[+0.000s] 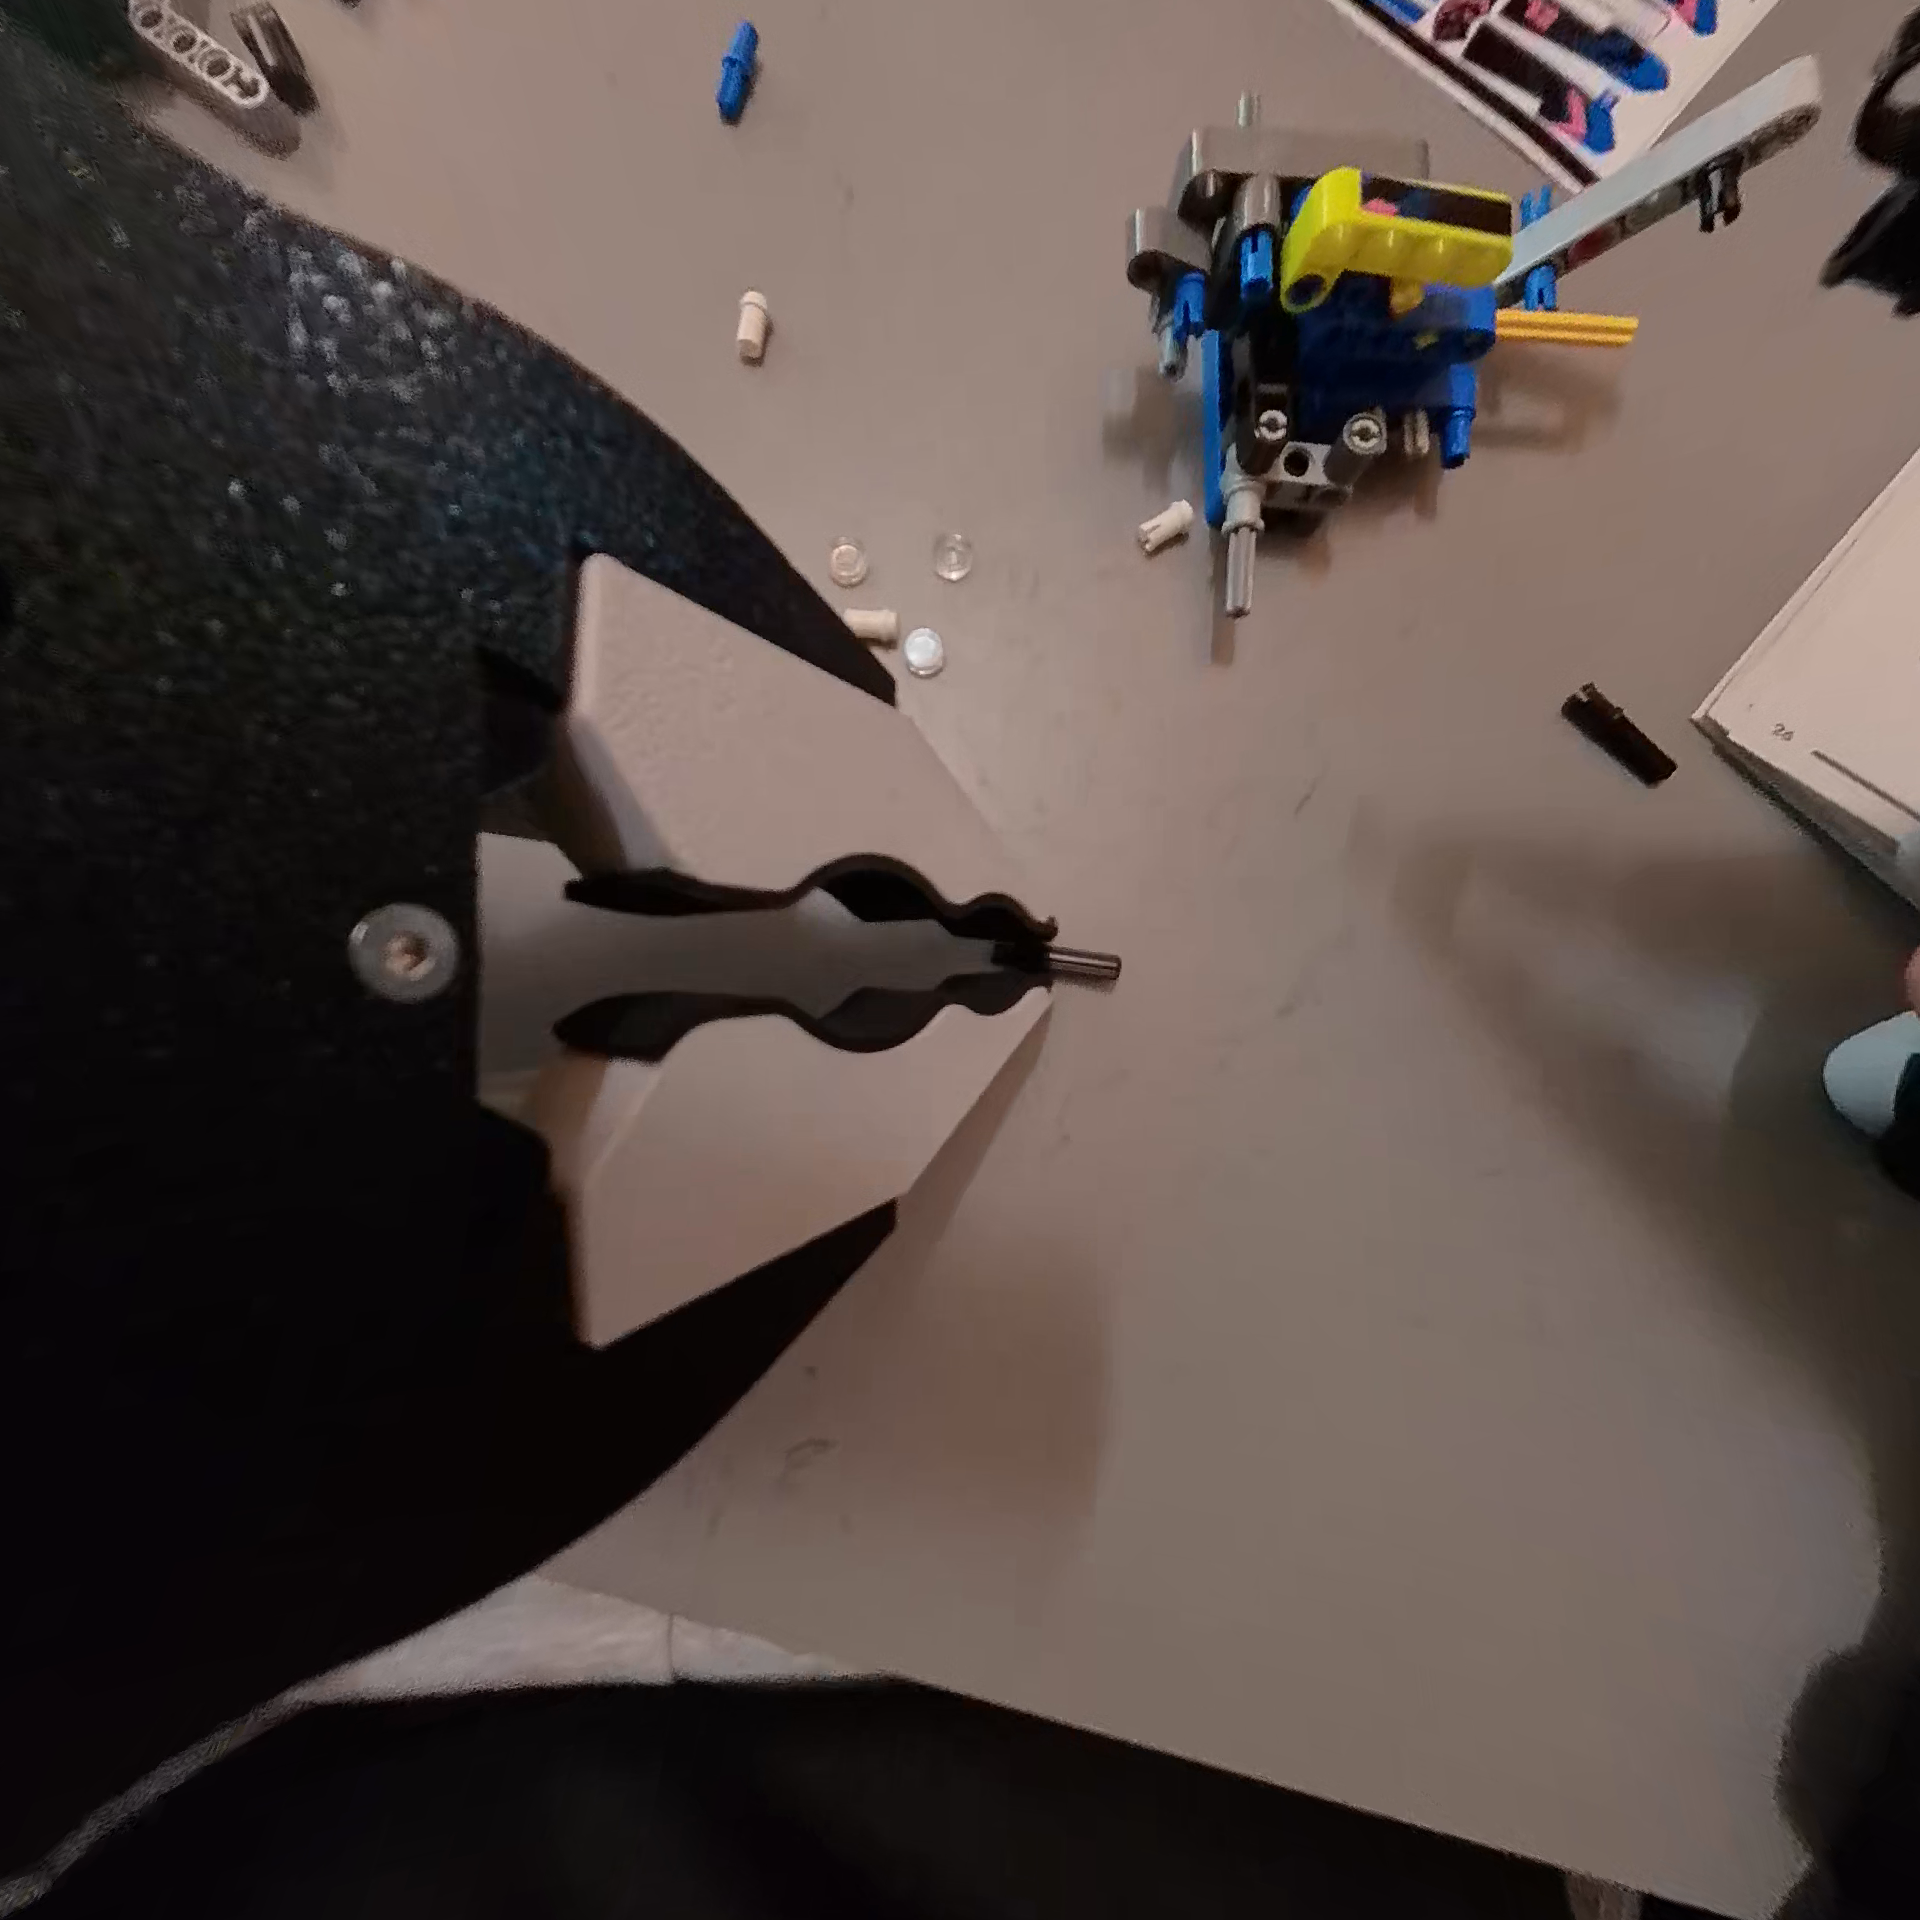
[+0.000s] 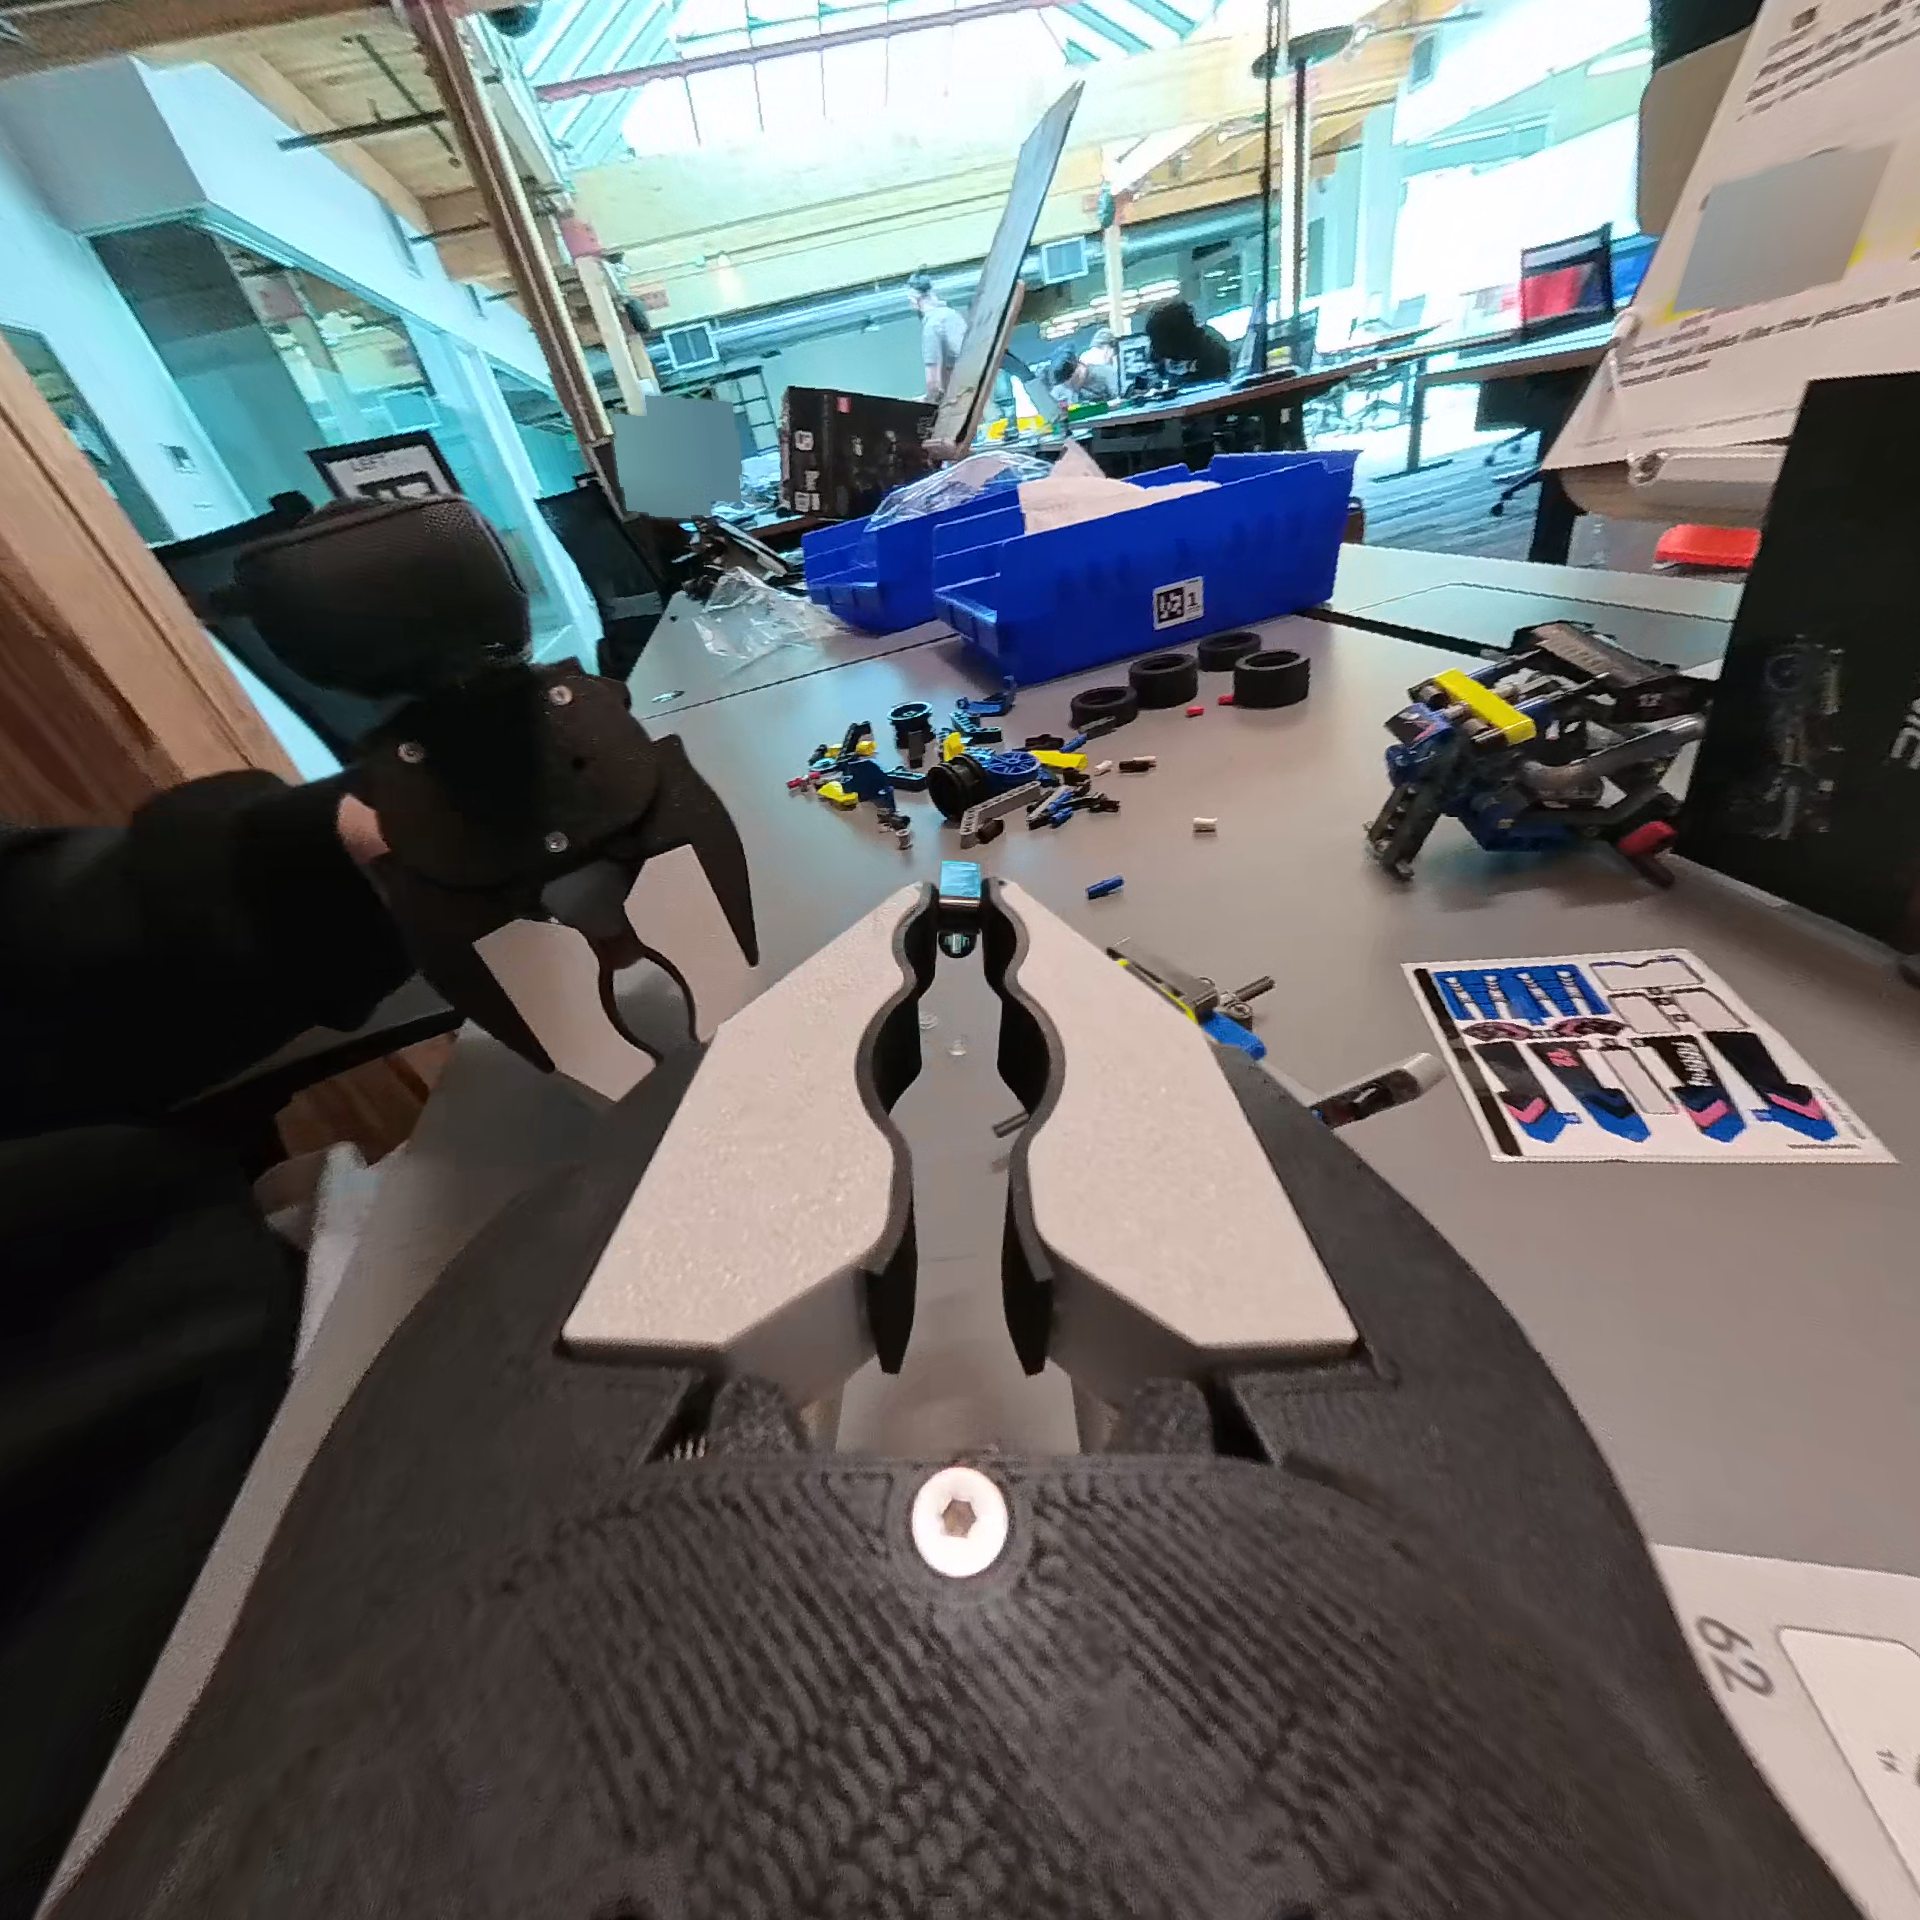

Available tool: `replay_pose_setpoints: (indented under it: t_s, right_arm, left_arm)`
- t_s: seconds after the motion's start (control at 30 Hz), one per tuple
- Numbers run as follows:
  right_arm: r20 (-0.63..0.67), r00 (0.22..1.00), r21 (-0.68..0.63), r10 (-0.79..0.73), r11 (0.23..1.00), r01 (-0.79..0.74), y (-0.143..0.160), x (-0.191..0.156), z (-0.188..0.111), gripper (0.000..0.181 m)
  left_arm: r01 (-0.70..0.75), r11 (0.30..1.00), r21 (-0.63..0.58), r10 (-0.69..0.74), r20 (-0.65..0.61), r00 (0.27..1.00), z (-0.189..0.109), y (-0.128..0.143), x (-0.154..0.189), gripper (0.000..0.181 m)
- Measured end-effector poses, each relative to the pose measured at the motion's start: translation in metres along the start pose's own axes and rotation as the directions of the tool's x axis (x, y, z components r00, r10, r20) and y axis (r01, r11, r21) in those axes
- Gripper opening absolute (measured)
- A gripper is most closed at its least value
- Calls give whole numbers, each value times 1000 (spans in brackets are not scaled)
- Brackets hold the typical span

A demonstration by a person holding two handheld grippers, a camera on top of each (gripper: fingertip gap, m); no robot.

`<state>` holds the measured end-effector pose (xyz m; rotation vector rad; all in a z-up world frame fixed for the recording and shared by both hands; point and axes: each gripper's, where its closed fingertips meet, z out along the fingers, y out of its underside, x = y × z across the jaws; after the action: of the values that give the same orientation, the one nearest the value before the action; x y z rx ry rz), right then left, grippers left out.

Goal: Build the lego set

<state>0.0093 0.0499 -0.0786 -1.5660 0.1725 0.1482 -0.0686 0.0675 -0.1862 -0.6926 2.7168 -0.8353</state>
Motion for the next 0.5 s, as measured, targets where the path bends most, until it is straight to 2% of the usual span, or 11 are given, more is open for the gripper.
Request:
replay_pose_setpoints:
  t_s: [0.03,0.17,0.33,0.5]
  right_arm:
    - [18,1000,-3,4,1000,-4,1,-3,0,6]
    - [86,996,-28,13,1000,-11,4,-14,3,6]
    - [106,994,-8,33,999,-32,2,-17,3,7]
    - [115,991,10,64,998,-66,-1,-15,2,7]
  left_arm:
    - [-12,1000,9,12,11,1000,1,-1,-1,2]
    - [-37,997,69,34,35,999,1,-2,-1,2]
    - [41,984,173,-45,20,999,0,-2,-1,10]
    - [61,976,208,-65,14,998,-1,-1,-2,14]
